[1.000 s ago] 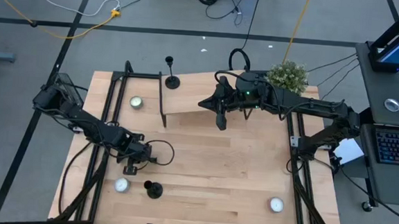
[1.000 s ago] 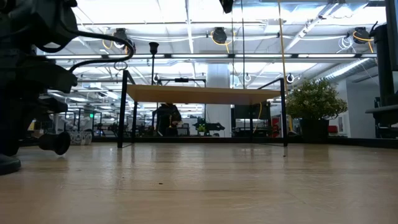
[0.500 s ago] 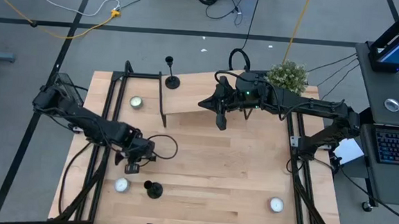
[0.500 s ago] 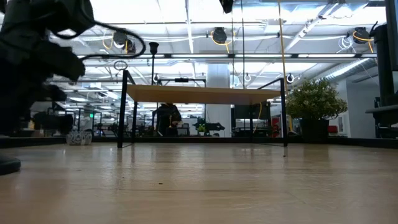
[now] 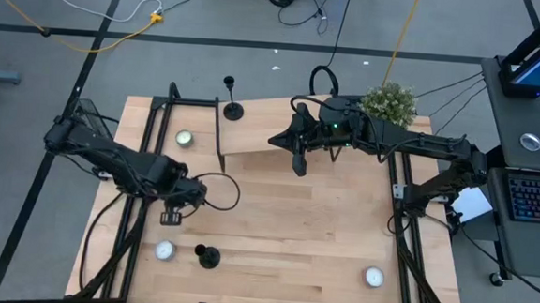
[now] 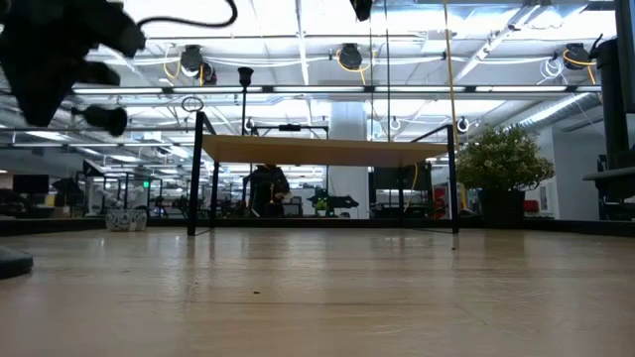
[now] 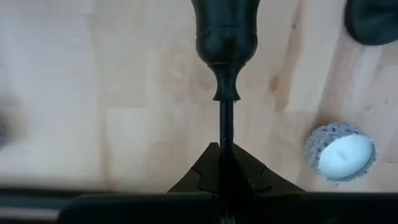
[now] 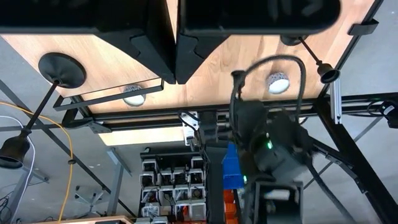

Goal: Pick & Place candle stick holders
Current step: Put the top candle holder on the shelf

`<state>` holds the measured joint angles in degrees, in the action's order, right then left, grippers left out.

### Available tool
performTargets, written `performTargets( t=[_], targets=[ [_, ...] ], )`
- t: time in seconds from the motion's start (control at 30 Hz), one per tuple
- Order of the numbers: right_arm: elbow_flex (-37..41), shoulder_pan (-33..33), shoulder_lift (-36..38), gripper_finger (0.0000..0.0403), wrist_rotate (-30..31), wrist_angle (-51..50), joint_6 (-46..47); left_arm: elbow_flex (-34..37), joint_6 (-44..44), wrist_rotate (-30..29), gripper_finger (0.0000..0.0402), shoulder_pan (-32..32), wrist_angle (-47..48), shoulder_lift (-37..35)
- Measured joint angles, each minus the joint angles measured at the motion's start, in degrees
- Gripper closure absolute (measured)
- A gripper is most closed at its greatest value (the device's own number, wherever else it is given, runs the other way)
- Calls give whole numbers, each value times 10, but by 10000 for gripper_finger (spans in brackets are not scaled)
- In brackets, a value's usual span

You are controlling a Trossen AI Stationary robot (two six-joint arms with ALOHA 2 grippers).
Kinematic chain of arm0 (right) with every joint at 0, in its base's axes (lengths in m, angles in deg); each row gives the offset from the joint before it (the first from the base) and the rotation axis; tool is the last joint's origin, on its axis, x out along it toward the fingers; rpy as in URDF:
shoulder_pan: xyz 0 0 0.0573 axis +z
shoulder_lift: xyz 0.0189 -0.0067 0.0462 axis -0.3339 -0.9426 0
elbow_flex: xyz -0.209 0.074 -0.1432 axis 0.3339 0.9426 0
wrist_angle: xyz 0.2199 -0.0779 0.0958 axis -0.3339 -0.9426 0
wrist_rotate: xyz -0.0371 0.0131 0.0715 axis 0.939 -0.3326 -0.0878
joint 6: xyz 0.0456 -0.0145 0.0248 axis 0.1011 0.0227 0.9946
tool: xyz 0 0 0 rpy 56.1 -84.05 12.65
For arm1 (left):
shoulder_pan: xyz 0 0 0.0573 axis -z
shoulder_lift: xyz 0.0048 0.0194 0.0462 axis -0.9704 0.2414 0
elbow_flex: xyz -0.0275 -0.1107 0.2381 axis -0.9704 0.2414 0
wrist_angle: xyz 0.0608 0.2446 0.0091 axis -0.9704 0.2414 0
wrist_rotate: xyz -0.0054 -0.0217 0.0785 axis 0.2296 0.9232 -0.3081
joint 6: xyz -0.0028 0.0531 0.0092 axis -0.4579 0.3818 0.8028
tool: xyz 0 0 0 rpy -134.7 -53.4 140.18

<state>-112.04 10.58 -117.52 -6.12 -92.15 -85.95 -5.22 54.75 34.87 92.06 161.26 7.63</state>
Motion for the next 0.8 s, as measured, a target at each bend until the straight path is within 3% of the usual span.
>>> performTargets(
  t=[0.23, 0.47, 0.63, 0.8],
  targets=[
    [0, 0, 0, 403, 0, 0, 0, -123, -17, -88, 392, 0, 86, 0],
    [0, 0, 0, 403, -4, 0, -1, -240, -14, -188, 392, 0, 89, -1],
    [0, 0, 0, 403, -72, 18, -9, -283, 24, -241, 392, -12, 26, -1],
    [0, 0, 0, 403, -90, 23, -10, -292, 110, -254, 392, -40, -99, -1]
  ],
)
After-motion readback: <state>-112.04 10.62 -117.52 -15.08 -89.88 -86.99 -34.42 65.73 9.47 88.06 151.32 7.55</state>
